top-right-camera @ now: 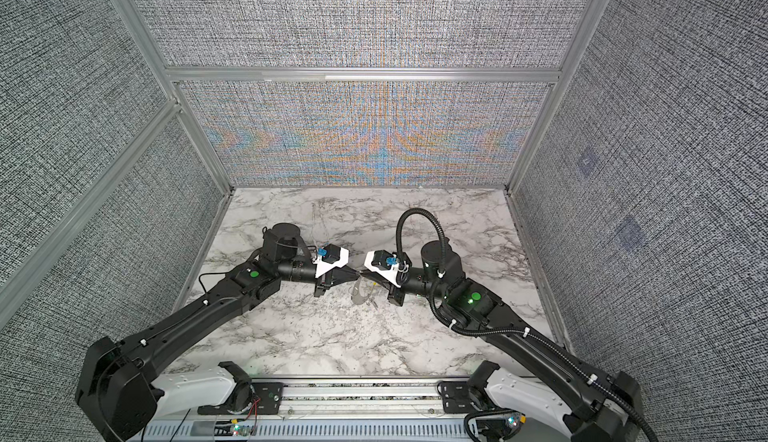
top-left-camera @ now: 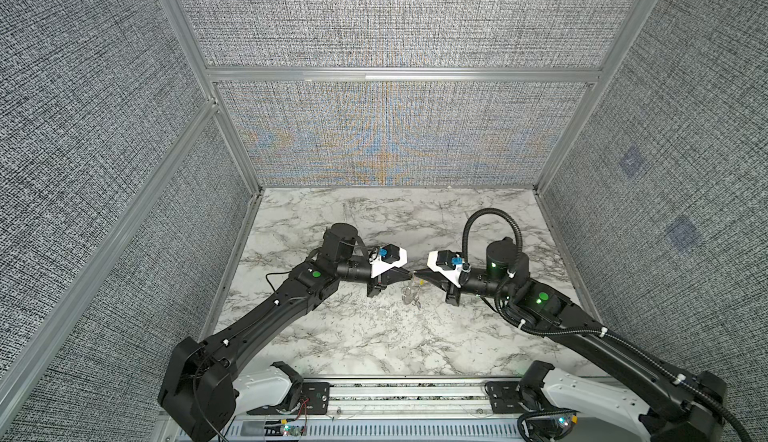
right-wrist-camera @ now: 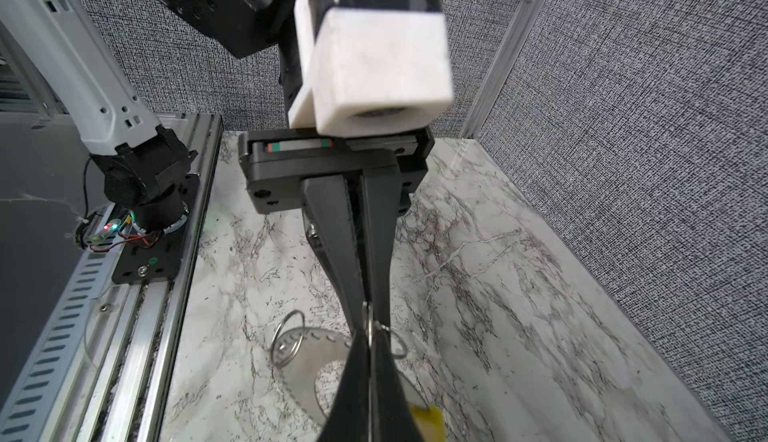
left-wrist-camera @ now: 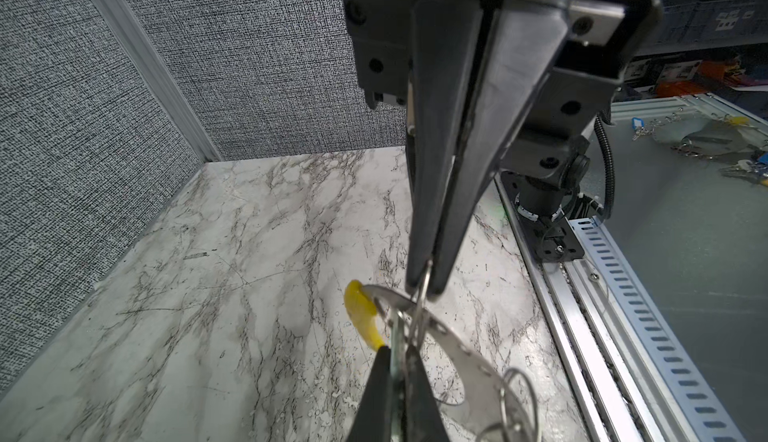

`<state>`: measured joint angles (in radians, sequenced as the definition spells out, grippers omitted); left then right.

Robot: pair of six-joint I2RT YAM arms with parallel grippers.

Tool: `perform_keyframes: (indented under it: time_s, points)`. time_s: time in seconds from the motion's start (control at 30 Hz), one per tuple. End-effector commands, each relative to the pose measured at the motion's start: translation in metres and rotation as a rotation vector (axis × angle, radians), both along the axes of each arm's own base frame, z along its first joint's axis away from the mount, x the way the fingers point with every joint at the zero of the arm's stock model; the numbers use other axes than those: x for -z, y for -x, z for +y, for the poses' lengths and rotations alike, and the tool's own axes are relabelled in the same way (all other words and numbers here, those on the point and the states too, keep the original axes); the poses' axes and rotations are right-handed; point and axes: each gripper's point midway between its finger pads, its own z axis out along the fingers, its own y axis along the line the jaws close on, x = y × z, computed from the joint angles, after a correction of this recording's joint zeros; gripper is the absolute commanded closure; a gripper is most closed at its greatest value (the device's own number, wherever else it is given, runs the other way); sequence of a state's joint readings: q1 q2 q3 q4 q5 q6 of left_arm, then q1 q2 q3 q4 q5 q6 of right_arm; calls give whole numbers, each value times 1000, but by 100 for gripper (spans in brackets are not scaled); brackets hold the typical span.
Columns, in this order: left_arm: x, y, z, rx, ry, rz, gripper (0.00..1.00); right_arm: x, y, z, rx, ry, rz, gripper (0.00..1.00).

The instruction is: Remove the keys from the keyring

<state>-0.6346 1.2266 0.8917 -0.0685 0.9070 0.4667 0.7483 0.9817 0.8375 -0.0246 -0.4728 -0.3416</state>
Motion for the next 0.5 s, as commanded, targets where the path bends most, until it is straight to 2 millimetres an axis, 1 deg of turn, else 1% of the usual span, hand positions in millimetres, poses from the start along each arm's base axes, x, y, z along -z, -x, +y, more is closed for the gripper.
perform_keyframes:
  time_s: [0.0, 0.07, 0.3, 0.47]
  points:
    - [-5, -1, -1, -6, 16, -22, 100, -25, 0, 2, -10, -90, -40, 100]
    - [-4, -1, 0, -12, 15, -21, 100, -28, -1, 1, -5, -111, -44, 100]
    - [-8, -2, 1, -30, 32, -33, 100, -33, -2, 1, -6, -158, -35, 100]
    - [-8, 1, -2, -23, 38, -22, 100, -37, -4, 1, -5, -184, -32, 100]
